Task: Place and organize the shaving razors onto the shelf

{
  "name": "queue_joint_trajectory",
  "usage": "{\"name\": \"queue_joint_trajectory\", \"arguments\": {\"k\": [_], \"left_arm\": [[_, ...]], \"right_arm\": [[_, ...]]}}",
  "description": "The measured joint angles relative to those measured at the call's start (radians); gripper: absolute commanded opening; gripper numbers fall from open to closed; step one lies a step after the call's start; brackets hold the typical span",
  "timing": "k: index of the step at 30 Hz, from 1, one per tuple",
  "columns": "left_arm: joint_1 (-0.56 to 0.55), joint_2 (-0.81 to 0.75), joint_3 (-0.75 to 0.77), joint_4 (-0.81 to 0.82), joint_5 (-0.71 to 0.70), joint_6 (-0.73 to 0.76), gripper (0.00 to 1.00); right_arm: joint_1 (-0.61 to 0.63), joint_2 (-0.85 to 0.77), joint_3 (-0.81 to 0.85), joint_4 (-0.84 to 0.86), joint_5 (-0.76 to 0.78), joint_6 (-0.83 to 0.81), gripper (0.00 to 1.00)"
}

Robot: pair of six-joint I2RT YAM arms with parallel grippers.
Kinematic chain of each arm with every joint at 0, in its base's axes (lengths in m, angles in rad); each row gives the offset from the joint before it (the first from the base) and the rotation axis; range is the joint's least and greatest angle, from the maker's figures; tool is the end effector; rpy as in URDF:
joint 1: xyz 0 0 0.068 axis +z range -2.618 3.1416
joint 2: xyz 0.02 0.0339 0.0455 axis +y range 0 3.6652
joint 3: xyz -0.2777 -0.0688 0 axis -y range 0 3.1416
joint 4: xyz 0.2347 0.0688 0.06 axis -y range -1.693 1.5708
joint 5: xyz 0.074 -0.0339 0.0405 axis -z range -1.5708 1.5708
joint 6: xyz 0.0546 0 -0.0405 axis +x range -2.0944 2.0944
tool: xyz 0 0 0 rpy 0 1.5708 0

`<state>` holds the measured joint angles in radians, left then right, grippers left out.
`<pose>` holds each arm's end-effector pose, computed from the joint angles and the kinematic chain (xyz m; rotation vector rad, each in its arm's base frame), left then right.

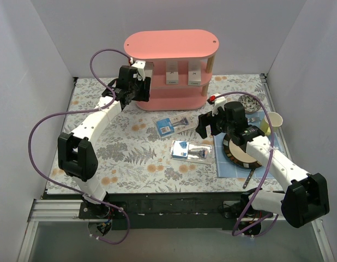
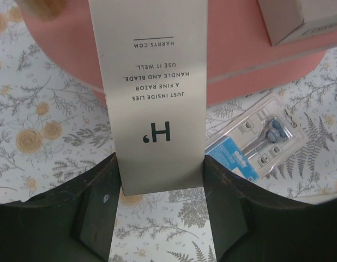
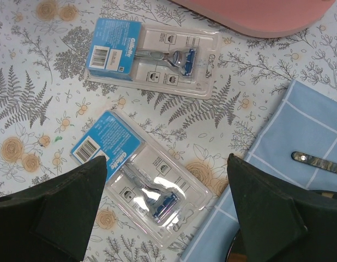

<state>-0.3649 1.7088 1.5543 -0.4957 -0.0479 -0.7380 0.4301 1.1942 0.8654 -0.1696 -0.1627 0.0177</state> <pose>0.3761 -0.1409 0.3339 -0.4489 2.2324 -0.5450 0.2433 0.1213 0.2916 -0.5269 2.0245 0.4418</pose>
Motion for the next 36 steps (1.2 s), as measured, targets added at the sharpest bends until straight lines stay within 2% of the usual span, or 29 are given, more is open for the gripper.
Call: {"name": "queue_joint_trajectory", "arguments": {"k": [11, 16, 36], "left_arm": [[0.000, 0.058, 0.056, 0.038, -0.054, 0.002, 0.40], [-0.002, 0.077, 0.084, 0.053, -0.077, 0.001, 0.48], [-0.004, 0.100, 0.113, 0.063, -0.121, 0.004, 0.67]], "right_arm": [[-0.016, -0.016, -0.011, 0.001, 0.000, 0.000, 0.98], [-0.020, -0.018, -0.013, 0.001, 0.000, 0.000, 0.98], [-0.032, -0.017, -0.013, 0.002, -0.001, 0.000, 0.98]]}}
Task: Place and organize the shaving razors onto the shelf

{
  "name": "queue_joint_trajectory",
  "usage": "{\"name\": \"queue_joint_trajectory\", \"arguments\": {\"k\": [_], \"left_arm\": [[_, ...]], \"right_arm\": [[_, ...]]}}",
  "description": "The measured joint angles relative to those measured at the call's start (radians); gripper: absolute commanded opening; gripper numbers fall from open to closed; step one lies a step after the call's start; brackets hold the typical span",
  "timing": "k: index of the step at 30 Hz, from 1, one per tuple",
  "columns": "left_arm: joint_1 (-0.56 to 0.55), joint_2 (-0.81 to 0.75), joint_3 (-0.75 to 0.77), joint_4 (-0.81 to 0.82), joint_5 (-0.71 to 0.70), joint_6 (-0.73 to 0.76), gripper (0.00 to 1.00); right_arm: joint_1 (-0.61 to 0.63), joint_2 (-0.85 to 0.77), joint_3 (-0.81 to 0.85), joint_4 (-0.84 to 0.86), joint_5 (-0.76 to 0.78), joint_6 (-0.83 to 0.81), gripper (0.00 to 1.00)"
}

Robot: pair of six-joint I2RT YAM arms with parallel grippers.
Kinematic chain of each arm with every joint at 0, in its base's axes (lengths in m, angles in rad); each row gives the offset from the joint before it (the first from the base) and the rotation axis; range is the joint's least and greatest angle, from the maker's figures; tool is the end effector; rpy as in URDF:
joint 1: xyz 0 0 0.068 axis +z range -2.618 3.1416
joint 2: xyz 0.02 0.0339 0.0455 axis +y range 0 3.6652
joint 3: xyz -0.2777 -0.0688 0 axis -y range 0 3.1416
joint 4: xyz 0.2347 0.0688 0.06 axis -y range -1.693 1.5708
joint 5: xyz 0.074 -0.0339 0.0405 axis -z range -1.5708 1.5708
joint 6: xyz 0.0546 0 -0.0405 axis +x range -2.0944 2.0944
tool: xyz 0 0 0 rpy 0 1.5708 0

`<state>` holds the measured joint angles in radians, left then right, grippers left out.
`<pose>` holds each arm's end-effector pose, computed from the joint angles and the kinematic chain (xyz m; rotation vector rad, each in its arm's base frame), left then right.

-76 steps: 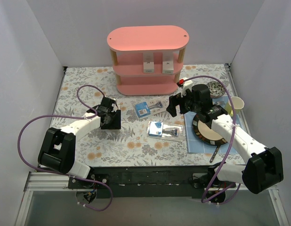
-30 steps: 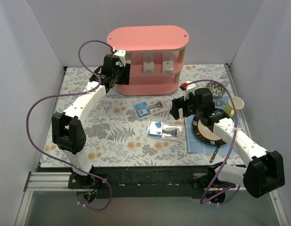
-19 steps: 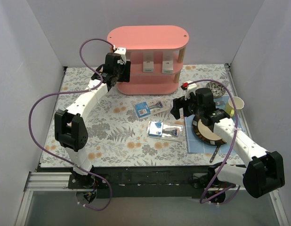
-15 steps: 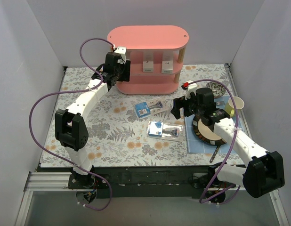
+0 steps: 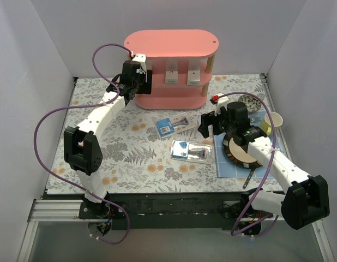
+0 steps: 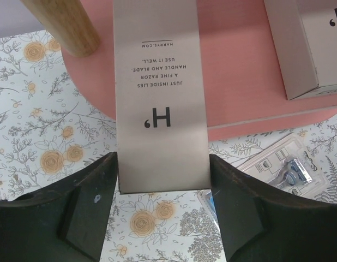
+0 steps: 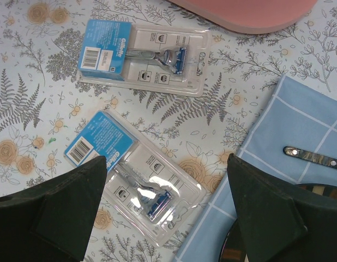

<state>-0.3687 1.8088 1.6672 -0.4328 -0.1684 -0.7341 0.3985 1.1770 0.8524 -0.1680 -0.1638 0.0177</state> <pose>0.4078 -0.1477 0.3402 -0.4922 2.1157 -0.4624 0.2433 0.1121 0.2915 -0.4942 2.0241 0.4243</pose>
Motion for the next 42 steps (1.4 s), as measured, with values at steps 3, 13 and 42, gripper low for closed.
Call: {"name": "queue_joint_trajectory", "arguments": {"k": [3, 13, 42], "left_arm": [[0.000, -0.001, 0.000, 0.002, -0.010, 0.005, 0.70], [0.000, -0.055, -0.005, -0.005, -0.014, 0.028, 0.84], [0.060, -0.296, -0.352, 0.109, 0.235, 0.155, 0.00]], "right_arm": [[0.000, 0.000, 0.000, 0.000, 0.000, 0.000, 0.98], [-0.005, 0.005, 0.000, 0.000, -0.003, 0.000, 0.98], [-0.006, 0.059, 0.002, -0.010, -0.001, -0.048, 0.98]]}}
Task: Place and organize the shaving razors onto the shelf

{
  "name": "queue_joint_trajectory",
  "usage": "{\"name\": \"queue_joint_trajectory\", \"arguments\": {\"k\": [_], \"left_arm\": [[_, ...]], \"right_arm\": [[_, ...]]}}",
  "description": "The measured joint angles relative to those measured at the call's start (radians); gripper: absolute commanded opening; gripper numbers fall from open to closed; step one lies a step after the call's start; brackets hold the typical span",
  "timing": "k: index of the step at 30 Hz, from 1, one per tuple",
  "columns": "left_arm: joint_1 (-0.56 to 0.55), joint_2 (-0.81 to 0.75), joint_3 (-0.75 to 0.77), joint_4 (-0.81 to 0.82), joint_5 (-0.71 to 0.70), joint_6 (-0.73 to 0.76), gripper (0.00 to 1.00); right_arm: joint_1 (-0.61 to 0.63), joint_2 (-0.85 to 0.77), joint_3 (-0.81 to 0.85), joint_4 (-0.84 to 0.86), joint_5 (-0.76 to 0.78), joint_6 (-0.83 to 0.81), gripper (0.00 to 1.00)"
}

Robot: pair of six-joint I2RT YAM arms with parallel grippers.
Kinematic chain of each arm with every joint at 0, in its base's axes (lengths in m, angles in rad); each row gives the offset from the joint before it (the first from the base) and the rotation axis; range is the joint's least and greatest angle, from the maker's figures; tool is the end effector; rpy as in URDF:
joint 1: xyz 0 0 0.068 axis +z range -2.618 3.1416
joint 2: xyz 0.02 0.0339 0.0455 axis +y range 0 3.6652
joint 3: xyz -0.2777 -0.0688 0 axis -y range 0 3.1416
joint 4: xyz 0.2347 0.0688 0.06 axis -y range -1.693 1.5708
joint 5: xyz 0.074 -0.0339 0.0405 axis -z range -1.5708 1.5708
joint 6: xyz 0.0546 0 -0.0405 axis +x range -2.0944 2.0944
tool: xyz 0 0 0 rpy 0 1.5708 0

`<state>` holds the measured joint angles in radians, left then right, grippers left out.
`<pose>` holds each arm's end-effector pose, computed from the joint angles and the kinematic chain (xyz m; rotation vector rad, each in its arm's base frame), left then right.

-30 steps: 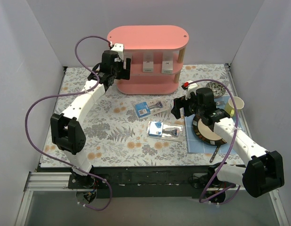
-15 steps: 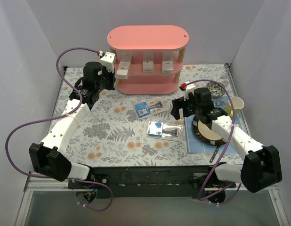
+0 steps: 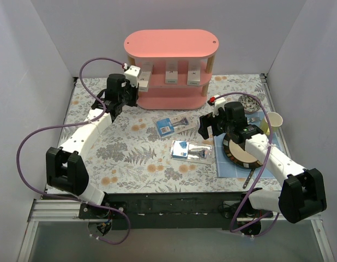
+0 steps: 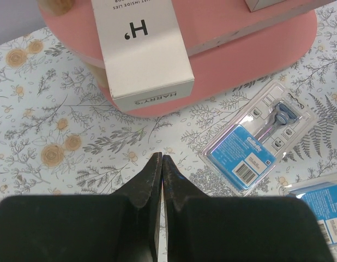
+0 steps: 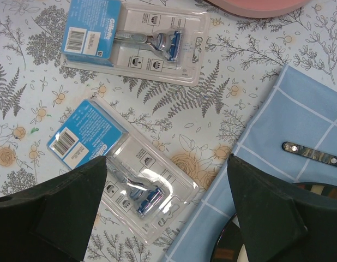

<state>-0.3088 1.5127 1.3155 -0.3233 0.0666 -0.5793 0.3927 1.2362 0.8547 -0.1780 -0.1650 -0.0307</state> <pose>0.3392 -0.1120 0.3397 -0.2485 2.1338 -0.5992 0.2528 0.1144 0.2762 -0.5466 2.0759 0.3881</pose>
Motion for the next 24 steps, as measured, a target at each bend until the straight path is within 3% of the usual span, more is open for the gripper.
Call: {"name": "queue_joint_trajectory", "arguments": {"k": [12, 24], "left_arm": [[0.000, 0.135, 0.055, 0.072, 0.036, 0.009, 0.00], [0.000, 0.176, 0.103, 0.118, 0.053, 0.029, 0.00]], "right_arm": [[-0.003, 0.005, 0.010, -0.004, 0.006, -0.012, 0.98], [-0.007, 0.036, 0.021, -0.003, 0.006, -0.023, 0.98]]}}
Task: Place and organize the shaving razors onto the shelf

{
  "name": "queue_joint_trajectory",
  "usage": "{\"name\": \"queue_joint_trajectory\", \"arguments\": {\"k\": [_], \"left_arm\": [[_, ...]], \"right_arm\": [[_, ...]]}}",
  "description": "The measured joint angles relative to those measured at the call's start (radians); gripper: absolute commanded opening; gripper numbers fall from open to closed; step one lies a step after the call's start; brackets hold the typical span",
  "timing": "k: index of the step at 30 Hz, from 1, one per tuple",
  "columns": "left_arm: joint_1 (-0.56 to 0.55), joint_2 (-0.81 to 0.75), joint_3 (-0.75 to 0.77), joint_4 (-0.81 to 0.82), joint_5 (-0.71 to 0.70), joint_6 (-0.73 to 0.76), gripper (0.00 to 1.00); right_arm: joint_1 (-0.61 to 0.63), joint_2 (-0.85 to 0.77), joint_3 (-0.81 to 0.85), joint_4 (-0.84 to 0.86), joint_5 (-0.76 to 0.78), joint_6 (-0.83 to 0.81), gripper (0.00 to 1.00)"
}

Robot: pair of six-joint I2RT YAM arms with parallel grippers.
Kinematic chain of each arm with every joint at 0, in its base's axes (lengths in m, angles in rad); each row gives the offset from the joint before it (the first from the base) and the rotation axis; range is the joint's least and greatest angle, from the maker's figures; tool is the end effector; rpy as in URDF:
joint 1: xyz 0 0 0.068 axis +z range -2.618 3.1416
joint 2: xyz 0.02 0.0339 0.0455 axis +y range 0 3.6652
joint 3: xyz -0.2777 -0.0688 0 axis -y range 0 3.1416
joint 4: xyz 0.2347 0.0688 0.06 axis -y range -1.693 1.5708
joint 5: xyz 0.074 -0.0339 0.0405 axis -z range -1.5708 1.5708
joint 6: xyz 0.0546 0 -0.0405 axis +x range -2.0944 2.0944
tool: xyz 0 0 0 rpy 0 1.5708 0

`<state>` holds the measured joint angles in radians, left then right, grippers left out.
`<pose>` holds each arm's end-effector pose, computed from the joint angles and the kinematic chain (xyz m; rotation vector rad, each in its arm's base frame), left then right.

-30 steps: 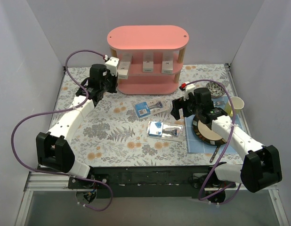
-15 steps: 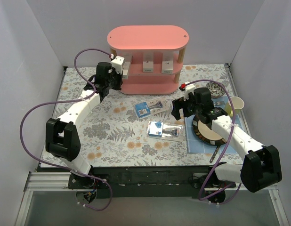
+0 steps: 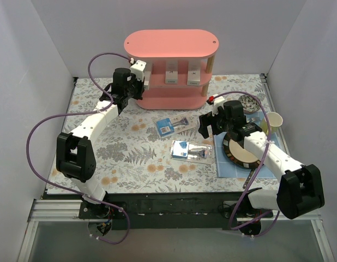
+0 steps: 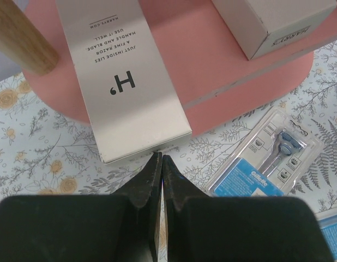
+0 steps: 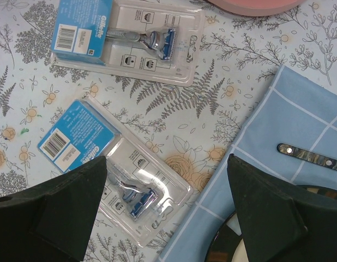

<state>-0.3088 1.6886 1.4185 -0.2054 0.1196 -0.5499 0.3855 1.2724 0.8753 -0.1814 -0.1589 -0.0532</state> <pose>0.3875 -0.1305 0.3258 -0.1769 2.0999 -0.6493 0.2609 0.1152 0.2736 -0.5612 2.0892 0.3632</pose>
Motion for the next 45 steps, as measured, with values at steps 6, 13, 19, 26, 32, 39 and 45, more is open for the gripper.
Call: {"name": "queue_joint_trajectory", "arguments": {"k": [6, 13, 19, 26, 32, 39, 45], "left_arm": [[0.000, 0.048, 0.032, 0.016, 0.002, 0.004, 0.00], [0.000, 0.071, 0.036, 0.026, 0.000, 0.013, 0.00], [0.000, 0.075, 0.038, 0.047, -0.003, 0.016, 0.00], [0.000, 0.113, 0.076, 0.063, -0.002, 0.019, 0.00], [0.000, 0.107, 0.073, 0.056, -0.002, 0.018, 0.00], [0.002, -0.110, -0.113, -0.027, 0.039, 0.006, 0.70], [0.004, -0.330, -0.201, -0.171, 0.155, -0.008, 0.78]], "right_arm": [[0.000, 0.015, 0.005, 0.000, 0.000, 0.000, 0.98], [0.000, 0.019, 0.006, 0.001, 0.000, 0.000, 0.98], [0.000, 0.024, 0.010, 0.000, -0.001, 0.000, 0.98], [0.000, 0.039, 0.021, 0.000, -0.001, -0.002, 0.98], [0.000, 0.039, 0.021, 0.000, -0.001, -0.006, 0.98], [0.003, 0.053, 0.032, -0.021, -0.056, -0.142, 0.95], [0.100, 0.139, 0.048, -0.098, -0.093, -0.455, 0.79]]}}
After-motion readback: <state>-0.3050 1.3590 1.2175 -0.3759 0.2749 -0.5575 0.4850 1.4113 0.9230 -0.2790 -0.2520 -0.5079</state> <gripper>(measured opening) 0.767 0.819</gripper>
